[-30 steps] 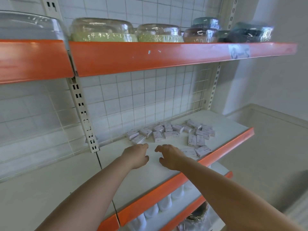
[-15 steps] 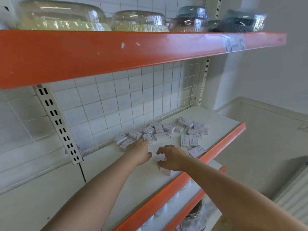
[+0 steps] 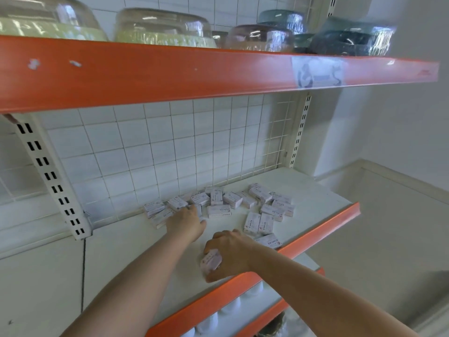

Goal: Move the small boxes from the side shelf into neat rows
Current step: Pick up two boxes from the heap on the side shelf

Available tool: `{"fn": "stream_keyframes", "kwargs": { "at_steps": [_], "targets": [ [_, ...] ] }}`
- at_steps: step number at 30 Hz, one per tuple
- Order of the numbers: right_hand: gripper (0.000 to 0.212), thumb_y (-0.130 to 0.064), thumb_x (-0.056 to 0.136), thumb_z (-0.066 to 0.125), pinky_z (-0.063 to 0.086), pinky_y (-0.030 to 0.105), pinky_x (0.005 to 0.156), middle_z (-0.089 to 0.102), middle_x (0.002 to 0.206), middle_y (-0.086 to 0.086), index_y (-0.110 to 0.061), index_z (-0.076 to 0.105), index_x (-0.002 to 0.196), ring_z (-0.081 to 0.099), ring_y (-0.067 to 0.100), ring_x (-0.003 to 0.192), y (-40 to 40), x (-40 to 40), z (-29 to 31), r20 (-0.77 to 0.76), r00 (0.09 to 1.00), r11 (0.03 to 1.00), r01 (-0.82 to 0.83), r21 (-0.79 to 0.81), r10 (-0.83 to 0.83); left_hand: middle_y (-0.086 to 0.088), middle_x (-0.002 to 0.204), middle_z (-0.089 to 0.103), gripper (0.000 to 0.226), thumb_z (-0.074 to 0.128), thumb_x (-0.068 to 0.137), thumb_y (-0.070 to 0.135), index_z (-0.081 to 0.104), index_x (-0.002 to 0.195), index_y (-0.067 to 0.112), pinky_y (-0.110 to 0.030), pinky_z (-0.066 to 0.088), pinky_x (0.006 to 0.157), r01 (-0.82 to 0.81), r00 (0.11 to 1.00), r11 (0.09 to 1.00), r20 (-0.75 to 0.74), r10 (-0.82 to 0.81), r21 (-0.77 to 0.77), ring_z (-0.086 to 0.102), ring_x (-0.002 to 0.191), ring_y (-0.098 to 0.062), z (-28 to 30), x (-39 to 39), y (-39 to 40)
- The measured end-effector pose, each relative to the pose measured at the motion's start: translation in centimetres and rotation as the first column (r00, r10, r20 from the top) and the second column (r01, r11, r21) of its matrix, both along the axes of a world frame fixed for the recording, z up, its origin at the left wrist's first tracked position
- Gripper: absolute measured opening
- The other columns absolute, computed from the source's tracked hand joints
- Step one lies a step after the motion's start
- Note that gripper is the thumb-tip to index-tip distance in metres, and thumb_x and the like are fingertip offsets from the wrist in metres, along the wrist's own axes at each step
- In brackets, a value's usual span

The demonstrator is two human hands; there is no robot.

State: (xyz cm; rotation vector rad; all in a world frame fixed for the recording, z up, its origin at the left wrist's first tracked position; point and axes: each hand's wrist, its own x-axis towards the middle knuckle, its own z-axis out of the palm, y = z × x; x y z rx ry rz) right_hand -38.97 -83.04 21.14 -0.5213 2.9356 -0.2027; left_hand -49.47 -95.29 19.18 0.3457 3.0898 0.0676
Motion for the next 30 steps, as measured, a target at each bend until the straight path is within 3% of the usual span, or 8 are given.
{"fn": "stream_keyframes", "kwargs": {
  "at_steps": [7,11,17,23,30],
  "targets": [
    [0.051,-0.045,0.079,0.070,0.043,0.034,0.093,0.062,0.113,0.001,-0.025,0.059,0.125,0.058,0.021,0.105,1.4,-1.0,-0.1,-0.031,0.990,0.990,-0.138,-0.035,0.137,-0.008,0.114,0.063,0.058,0.035,0.097,0.052,0.048,0.128,0.005,-0.030,0.045,0.067,-0.125,0.990,0.992,-0.072,0.122,-0.029,0.063,0.100,-0.024,-0.9,-1.3,2.6],
    [0.049,-0.043,0.080,0.069,0.041,0.027,0.083,0.060,0.116,0.000,-0.028,0.058,0.125,0.060,0.023,0.101,2.0,-1.6,-0.6,-0.067,0.985,0.984,-0.165,-0.066,0.161,-0.011,0.121,0.059,0.054,0.035,0.100,0.046,0.045,0.132,0.003,-0.035,0.049,0.079,-0.175,0.982,0.985,-0.082,0.173,-0.012,0.059,0.108,-0.027,-1.3,-2.0,3.3],
    [0.048,-0.039,0.079,0.069,0.046,0.032,0.085,0.059,0.114,0.004,-0.027,0.059,0.125,0.059,0.026,0.102,2.3,-2.9,-1.1,-0.051,0.982,0.978,-0.188,-0.092,0.184,-0.013,0.137,0.048,0.047,0.044,0.098,0.019,0.034,0.142,0.005,-0.035,0.047,0.092,-0.178,0.983,0.984,-0.043,0.178,-0.003,0.051,0.121,-0.027,-1.3,-2.0,3.4],
    [0.051,-0.041,0.080,0.067,0.046,0.034,0.088,0.059,0.115,0.003,-0.023,0.055,0.126,0.057,0.026,0.107,1.7,-3.5,-0.8,-0.019,0.983,0.982,-0.185,-0.036,0.184,-0.009,0.131,0.050,0.044,0.046,0.093,0.015,0.039,0.136,0.011,-0.034,0.046,0.085,-0.184,0.982,0.982,-0.045,0.183,-0.033,0.054,0.116,-0.026,-0.7,-1.1,1.9],
    [0.049,-0.042,0.085,0.060,0.044,0.033,0.087,0.055,0.118,0.002,-0.032,0.048,0.132,0.056,0.026,0.108,1.4,-3.6,0.0,-0.018,0.983,0.982,-0.184,-0.030,0.184,-0.007,0.130,0.049,0.043,0.045,0.093,0.011,0.037,0.135,0.015,-0.031,0.038,0.073,-0.166,0.982,0.986,-0.100,0.163,-0.027,0.057,0.111,-0.027,0.9,0.7,-0.8]
  ]
}}
